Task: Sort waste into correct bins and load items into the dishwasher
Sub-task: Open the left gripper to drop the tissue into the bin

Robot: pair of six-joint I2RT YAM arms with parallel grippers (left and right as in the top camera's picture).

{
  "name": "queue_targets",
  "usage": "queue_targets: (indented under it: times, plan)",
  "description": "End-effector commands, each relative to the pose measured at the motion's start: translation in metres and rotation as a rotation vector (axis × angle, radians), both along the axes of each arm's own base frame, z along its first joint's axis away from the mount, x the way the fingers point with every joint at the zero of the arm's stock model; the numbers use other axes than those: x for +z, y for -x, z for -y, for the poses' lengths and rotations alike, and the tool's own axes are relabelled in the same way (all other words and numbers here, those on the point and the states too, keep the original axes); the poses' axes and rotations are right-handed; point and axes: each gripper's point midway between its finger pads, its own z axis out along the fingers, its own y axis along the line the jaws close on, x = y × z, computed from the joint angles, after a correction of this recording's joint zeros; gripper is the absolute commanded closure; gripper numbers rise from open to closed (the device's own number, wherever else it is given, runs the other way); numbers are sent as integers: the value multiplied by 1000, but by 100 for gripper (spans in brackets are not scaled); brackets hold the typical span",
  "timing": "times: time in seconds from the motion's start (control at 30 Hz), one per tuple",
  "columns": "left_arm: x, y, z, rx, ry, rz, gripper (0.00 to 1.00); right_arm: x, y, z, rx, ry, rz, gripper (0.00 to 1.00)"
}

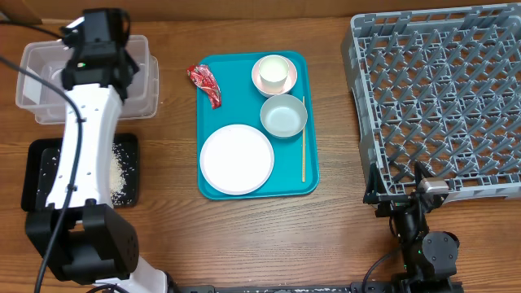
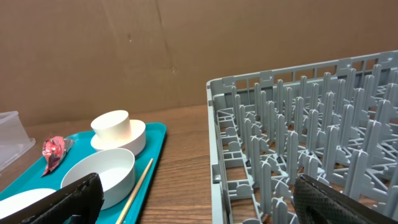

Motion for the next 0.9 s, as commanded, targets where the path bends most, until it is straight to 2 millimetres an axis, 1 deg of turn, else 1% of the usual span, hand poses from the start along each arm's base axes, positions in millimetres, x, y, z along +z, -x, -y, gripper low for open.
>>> queue_targets:
  times: [0.0,0.07,0.1,0.13,0.17,0.2,0.27,0.37,0.43,0.5,0.57,0.67,0.77,0.8,0.87]
  plan:
    - [-12,-5,-6,-9,60,-5,91,-2,-1,1,-6,7,3,0]
    - [-23,-8,-8,-16,93,-18,51,-2,-1,1,-6,7,3,0]
    - [-31,-9,-9,-19,109,-31,24,-2,-1,1,-6,7,3,0]
    - [-37,-9,-11,-17,117,-44,12,-2,-1,1,-6,7,3,0]
    - [-42,-8,-13,-12,120,-59,2,-2,-1,1,-6,7,3,0]
    - [-46,-8,-13,-10,121,-71,0,-2,-1,1,-6,7,3,0]
    - [-54,-8,-12,-12,127,-91,0,-2,-1,1,-6,7,3,0]
    - [-57,-8,-4,-38,163,-98,0,-2,-1,1,-6,7,3,0]
    - [-56,-10,6,-75,211,-88,0,-2,-1,1,-6,7,3,0]
    - [-54,-11,21,-143,266,-83,0,-2,-1,1,-6,7,3,0]
    - [-47,-14,41,-268,320,-71,1,-2,-1,1,-6,7,3,0]
    - [-28,-18,80,-470,423,-17,12,-2,-1,1,-6,7,3,0]
    - [2,-16,128,-677,572,74,20,-2,-1,1,-6,7,3,0]
    - [13,-17,145,-743,615,108,21,-2,-1,1,-6,7,3,0]
    - [26,-16,169,-834,668,149,21,-2,-1,1,-6,7,3,0]
